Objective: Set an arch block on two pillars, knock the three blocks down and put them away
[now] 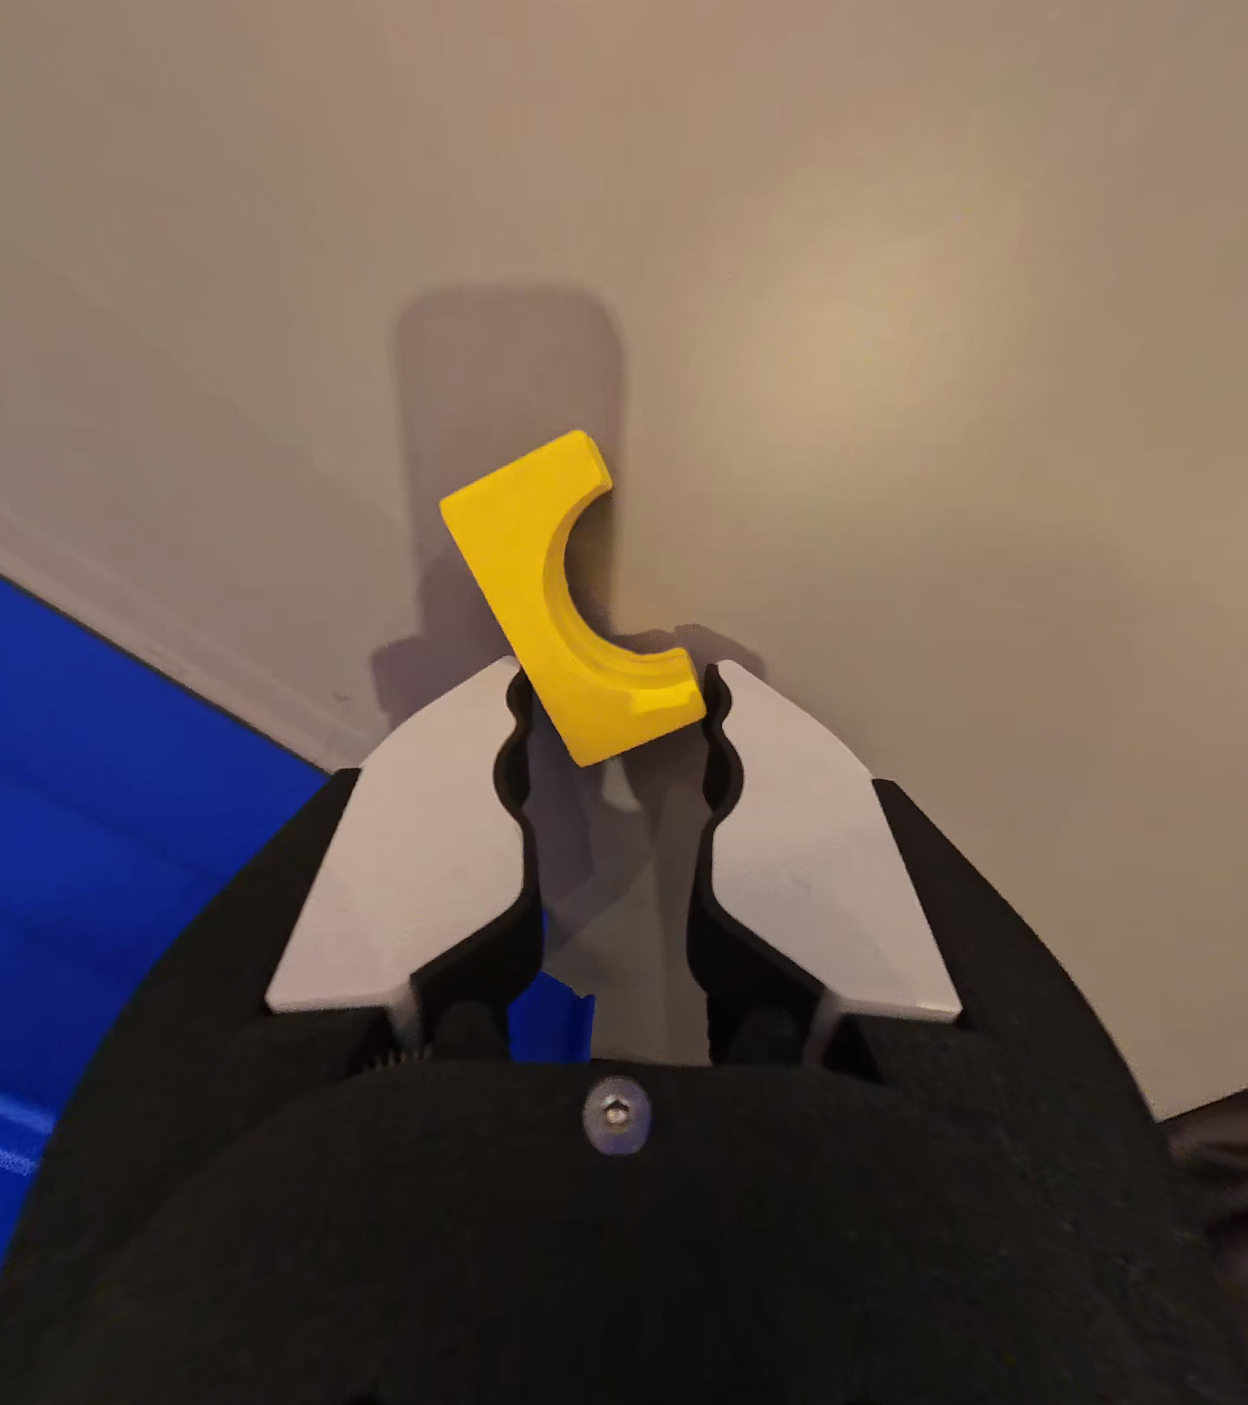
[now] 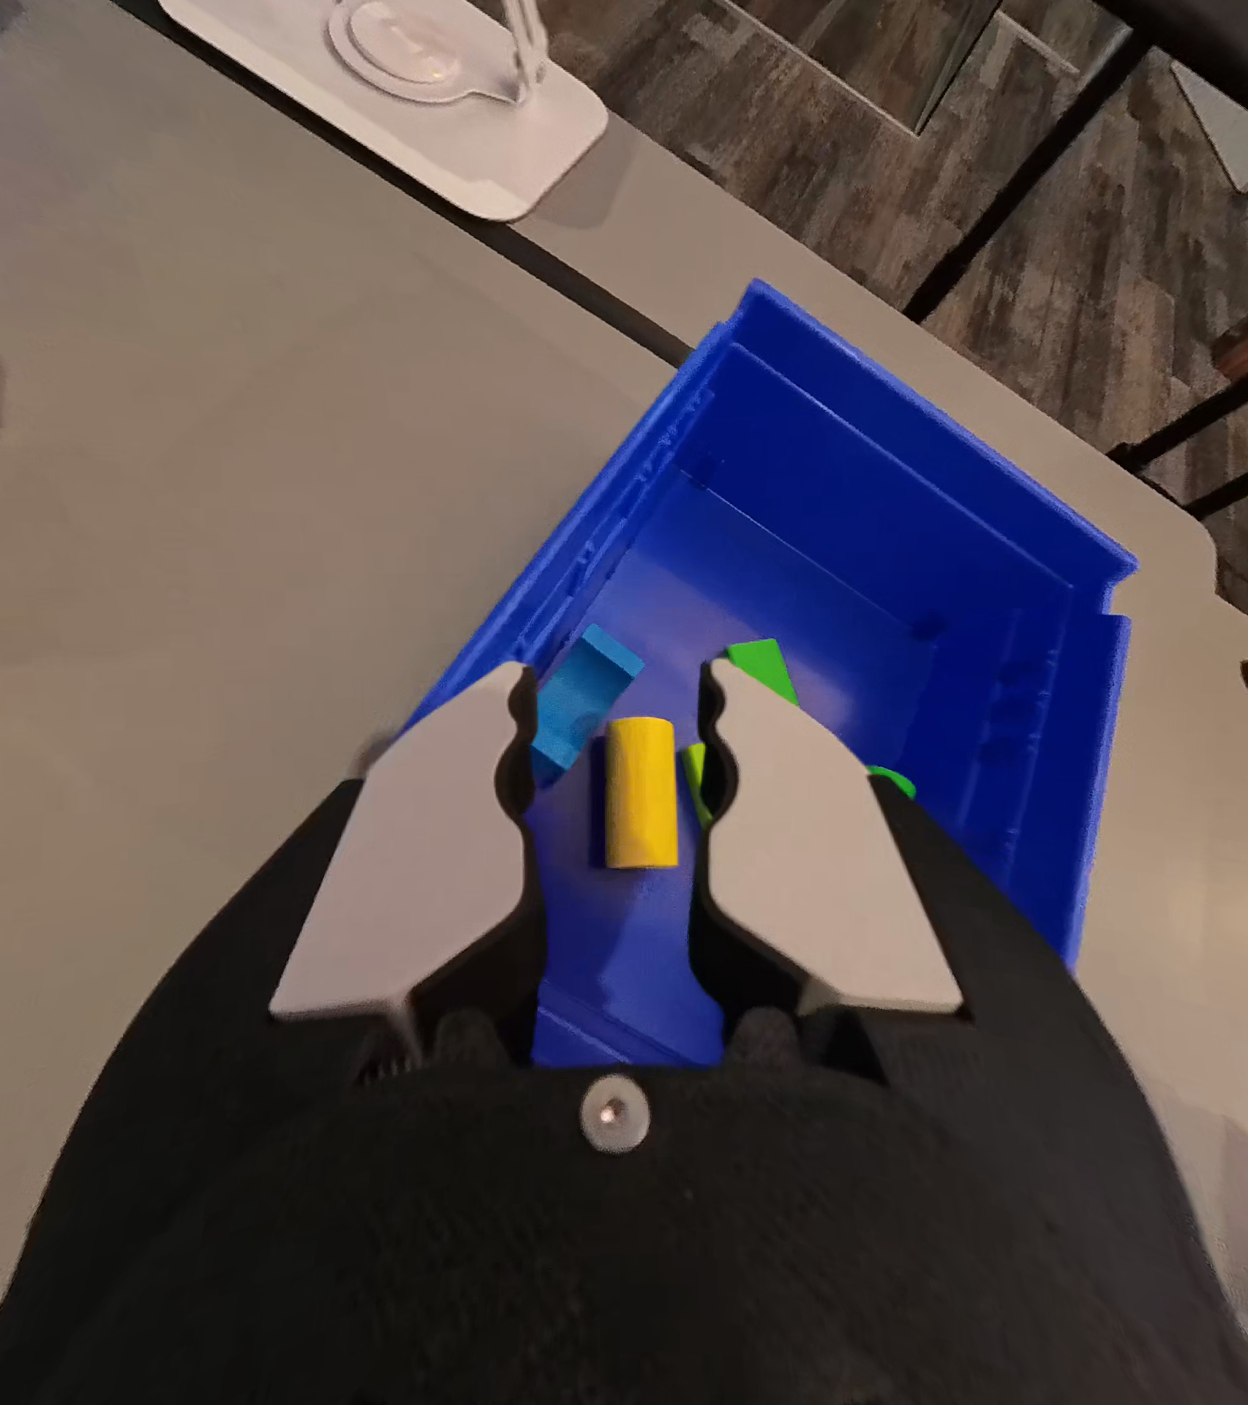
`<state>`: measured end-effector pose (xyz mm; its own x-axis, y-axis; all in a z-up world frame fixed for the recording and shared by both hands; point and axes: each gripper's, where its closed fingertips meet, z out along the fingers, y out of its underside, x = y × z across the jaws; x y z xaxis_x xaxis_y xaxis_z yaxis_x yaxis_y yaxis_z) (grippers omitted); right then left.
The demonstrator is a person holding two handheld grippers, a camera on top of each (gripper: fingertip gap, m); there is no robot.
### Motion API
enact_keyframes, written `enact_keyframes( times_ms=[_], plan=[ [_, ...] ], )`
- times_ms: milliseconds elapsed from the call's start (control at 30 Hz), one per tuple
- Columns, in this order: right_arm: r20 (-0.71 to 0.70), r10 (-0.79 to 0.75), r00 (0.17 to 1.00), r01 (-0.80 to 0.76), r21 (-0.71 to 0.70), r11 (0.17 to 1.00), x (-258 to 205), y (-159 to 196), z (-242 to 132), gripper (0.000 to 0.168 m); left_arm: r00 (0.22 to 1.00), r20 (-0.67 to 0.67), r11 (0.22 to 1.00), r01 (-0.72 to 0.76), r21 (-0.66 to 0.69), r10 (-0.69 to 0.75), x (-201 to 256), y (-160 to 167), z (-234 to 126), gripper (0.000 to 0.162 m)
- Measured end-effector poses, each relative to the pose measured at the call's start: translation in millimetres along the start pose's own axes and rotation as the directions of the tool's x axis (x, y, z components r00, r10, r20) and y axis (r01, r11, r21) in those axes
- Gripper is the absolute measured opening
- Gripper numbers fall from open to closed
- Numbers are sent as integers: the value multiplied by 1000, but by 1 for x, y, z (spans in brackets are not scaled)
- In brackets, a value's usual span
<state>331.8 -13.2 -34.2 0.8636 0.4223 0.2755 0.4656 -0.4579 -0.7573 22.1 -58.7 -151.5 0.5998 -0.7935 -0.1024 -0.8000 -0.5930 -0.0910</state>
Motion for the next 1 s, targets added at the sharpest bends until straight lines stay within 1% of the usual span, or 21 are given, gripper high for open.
enact_keyframes(
  times_ms=[67, 133, 200, 267, 333, 367, 433, 500, 600, 633, 667, 800, 833, 867, 933, 1000],
  plan=[
    [81, -8, 997, 4, 46, 999, -20, -7, -1, 40, 1000, -15, 999, -25, 48, 26, 6, -6, -10, 43],
    [201, -25, 979, -1, 126, 992, -50, -19, -4, 39, 998, -28, 991, -58, 118, 61, 13, -14, -25, 43],
    [341, -49, 939, -28, 218, 976, -85, -33, -11, 39, 995, -41, 980, -85, 182, 94, 20, -20, -41, 43],
    [462, -104, 881, -53, 314, 948, -121, -49, -22, 40, 989, -65, 962, -114, 249, 134, 31, -25, -56, 43],
    [525, -187, 830, -48, 402, 914, -154, -63, -31, 40, 981, -80, 939, -146, 312, 178, 42, -29, -71, 43],
    [548, -218, 808, -39, 419, 907, -168, -67, -33, 40, 976, -85, 927, -159, 340, 199, 48, -31, -78, 43],
    [589, -242, 771, -18, 400, 917, -190, -68, -27, 48, 969, -92, 906, -180, 382, 231, 59, -33, -90, 43],
    [606, -241, 758, -16, 386, 922, -203, -70, -20, 49, 959, -101, 890, -202, 409, 264, 70, -32, -98, 43],
    [648, -238, 723, -55, 397, 916, -218, -75, -21, 48, 945, -126, 874, -222, 433, 302, 82, -32, -104, 43],
    [663, -237, 710, -60, 392, 918, -221, -75, -22, 44, 939, -140, 866, -225, 446, 315, 86, -32, -107, 43],
    [670, -243, 702, -48, 384, 922, -224, -73, -22, 27, 931, -158, 859, -225, 459, 328, 91, -33, -109, 43],
    [639, -262, 724, -15, 394, 919, -221, -72, -24, 25, 927, -157, 848, -231, 478, 341, 91, -33, -111, 44],
    [628, -253, 736, -12, 386, 923, -218, -72, -23, 25, 931, -152, 846, -221, 485, 331, 89, -35, -113, 52],
    [618, -239, 749, -12, 373, 928, -214, -72, -22, 25, 936, -145, 843, -213, 494, 322, 86, -36, -115, 55],
    [586, -222, 780, -4, 359, 933, -199, -72, -20, 25, 941, -139, 833, -197, 518, 309, 78, -36, -123, 60],
    [525, -202, 827, 3, 355, 935, -170, -75, -23, 25, 952, -124, 826, -172, 536, 279, 61, -30, -135, 64]
  ],
)
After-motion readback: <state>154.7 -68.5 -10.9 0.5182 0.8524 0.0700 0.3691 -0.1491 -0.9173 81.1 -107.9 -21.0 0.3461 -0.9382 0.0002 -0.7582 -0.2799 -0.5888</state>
